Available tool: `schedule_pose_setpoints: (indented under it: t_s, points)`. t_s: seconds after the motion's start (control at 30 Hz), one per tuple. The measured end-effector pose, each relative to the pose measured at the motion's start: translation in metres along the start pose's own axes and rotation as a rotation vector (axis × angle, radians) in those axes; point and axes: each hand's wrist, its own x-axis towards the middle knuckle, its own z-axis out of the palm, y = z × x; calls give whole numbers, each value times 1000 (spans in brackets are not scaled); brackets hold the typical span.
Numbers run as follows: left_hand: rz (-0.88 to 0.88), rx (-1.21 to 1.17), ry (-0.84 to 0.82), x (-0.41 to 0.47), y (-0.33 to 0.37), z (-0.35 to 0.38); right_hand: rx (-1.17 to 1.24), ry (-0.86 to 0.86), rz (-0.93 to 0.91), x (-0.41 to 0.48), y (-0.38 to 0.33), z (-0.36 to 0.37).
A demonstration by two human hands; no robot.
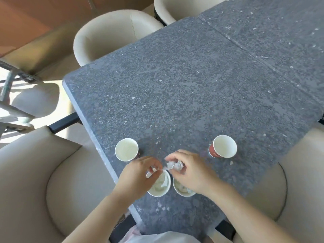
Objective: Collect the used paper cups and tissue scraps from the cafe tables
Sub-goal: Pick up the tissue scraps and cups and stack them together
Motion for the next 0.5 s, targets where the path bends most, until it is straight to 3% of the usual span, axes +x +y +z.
schedule_pose_setpoints:
  t_s: [0.37, 0.5]
  points:
    - [-7, 131, -18, -22, -12, 10, -29, 129, 65, -37, -2, 34]
    - [-20, 242, -94, -8, -13, 14, -196, 164, 129, -44, 15, 23]
